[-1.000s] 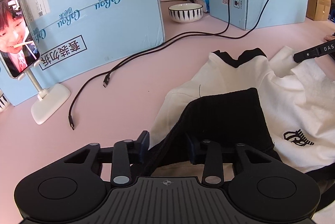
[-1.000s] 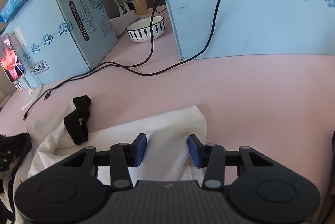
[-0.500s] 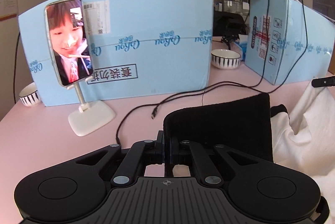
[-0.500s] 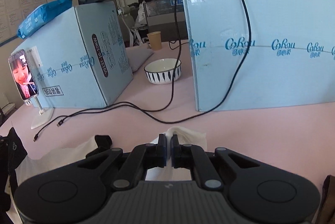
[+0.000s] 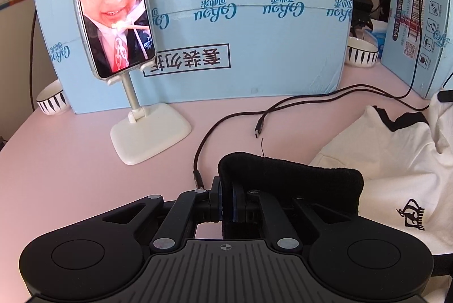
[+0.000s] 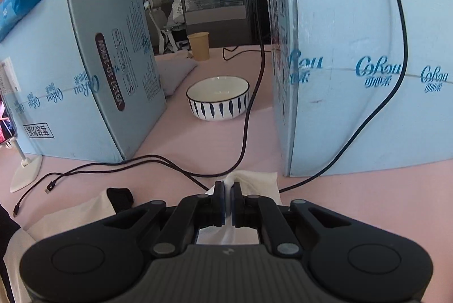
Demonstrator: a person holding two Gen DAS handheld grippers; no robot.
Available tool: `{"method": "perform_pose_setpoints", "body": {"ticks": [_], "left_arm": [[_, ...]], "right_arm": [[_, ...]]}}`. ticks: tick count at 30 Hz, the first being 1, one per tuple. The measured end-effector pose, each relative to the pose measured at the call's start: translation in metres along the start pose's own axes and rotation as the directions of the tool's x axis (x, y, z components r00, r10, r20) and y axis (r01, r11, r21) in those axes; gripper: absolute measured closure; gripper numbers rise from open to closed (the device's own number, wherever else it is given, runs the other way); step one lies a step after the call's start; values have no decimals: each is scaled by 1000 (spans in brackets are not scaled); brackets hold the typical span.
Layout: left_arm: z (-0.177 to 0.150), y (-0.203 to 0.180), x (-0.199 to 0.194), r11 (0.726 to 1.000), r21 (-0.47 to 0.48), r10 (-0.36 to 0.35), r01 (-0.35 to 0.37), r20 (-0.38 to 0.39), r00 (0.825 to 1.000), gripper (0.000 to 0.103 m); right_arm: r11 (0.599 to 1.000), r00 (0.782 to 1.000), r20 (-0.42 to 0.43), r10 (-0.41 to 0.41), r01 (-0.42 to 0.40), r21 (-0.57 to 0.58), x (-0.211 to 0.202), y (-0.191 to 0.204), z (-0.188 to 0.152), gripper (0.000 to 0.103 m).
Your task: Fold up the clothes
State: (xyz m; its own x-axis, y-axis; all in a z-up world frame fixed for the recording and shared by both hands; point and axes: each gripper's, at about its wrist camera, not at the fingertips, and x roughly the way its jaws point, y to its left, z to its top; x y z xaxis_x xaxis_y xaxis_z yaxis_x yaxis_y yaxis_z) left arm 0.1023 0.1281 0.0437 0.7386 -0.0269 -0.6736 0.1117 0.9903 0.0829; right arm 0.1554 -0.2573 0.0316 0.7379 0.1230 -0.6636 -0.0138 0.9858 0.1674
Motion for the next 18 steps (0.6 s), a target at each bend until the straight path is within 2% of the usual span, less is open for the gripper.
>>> {"method": "perform_pose_setpoints", "body": {"ticks": [1, 2, 3, 4, 5, 7, 9, 11, 13, 15, 17, 18], "left_arm": [[-1, 2, 1, 1000, -7, 14, -14, -12, 1000, 63], [-1, 3, 3, 1000, -12, 25, -25, -21, 999, 49], [-2, 7, 1, 999, -20, 30, -30, -22, 999, 17], [-2, 12, -2, 999, -33, 33, -33, -18, 999, 7], [-3, 17, -5, 998, -45, 36, -36, -15, 999, 7], [-3, 27, -13, 996, -66, 57, -58, -12, 998, 6], [-3, 36, -26, 994, -76, 80, -80, -5, 997, 4], [-6, 40, -40, 994, -57, 93, -93, 4, 996, 4], [-14, 41, -66, 996, -14, 91, -90, 31, 995, 4], [-23, 41, -90, 999, 20, 37, -38, 59, 998, 4], [-31, 38, -109, 999, 46, -13, 10, 75, 997, 4], [-39, 32, -122, 996, 65, -60, 55, 85, 995, 4]], "right_arm": [[1000, 1000, -18, -4, 4, 6, 7, -1, -3, 95], [1000, 999, -39, -2, 2, 13, 12, -1, -6, 92], [1000, 998, -61, 3, -2, 20, 18, -2, -8, 85], [1000, 998, -64, 13, -12, 26, 17, -2, -10, 73], [999, 998, -62, 25, -23, 31, 16, -3, -11, 67], [998, 999, 8, 53, -54, 37, -4, -6, -12, 41], [997, 995, 63, 77, -79, 23, -28, -11, -11, 34], [995, 988, 115, 101, -102, 6, -53, -17, -10, 33], [989, 982, 119, 147, -145, -27, -83, -26, -13, 33], [976, 973, 94, 210, -203, -81, -116, -37, -26, 31], [964, 969, 65, 240, -230, -136, -138, -43, -43, 30], [956, 967, 41, 250, -240, -171, -149, -45, -57, 30]]}}
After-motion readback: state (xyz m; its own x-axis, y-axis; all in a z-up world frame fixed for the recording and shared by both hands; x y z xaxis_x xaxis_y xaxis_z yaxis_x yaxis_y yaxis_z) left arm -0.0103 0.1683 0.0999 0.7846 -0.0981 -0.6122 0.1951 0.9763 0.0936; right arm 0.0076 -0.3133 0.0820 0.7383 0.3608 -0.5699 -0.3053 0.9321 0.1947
